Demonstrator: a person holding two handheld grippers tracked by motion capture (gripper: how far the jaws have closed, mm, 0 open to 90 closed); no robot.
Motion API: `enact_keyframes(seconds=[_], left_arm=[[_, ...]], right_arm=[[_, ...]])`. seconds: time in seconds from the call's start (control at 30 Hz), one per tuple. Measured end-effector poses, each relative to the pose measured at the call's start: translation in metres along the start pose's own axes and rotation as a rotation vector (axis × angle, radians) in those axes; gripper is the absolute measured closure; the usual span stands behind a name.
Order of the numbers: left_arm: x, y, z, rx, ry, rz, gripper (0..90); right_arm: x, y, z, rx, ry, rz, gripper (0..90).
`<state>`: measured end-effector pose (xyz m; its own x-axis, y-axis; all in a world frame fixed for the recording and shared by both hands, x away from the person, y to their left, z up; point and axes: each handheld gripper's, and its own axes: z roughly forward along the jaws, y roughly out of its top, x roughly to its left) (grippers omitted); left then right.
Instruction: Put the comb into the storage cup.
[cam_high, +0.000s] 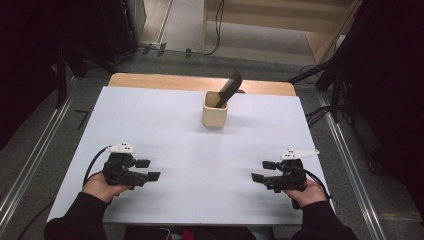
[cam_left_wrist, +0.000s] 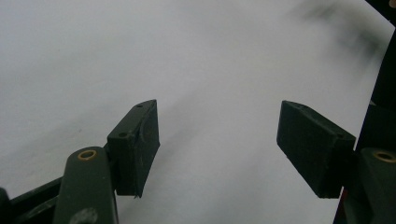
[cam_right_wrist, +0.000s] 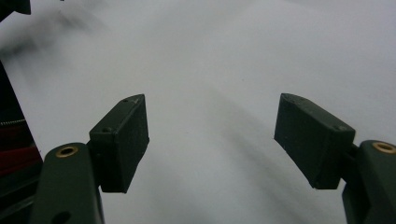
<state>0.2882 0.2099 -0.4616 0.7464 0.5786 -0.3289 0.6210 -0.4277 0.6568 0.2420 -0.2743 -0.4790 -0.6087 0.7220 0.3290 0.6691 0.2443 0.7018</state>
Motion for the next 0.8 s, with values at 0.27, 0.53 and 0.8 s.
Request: enact_keyframes(seconds=[0.27, 0.53, 0.8], left_arm=[[0.0004, -0.0001, 0.0003, 0.001, 0.0, 0.001, 30.3], [0.0008, -0.0005, 0.0, -0.005, 0.0, -0.005, 30.3], [0.0009, -0.0005, 0.0, -0.001, 0.002, -0.004, 30.3]], right_arm=[[0.0006, 0.0005, 0.0007, -0.001, 0.0, -0.001, 24.4], [0.0016, 0.0004, 0.0015, 0.009, 0.004, -0.009, 24.4], [0.0019, 0.0003, 0.0018, 0.009, 0.005, -0.011, 24.4]])
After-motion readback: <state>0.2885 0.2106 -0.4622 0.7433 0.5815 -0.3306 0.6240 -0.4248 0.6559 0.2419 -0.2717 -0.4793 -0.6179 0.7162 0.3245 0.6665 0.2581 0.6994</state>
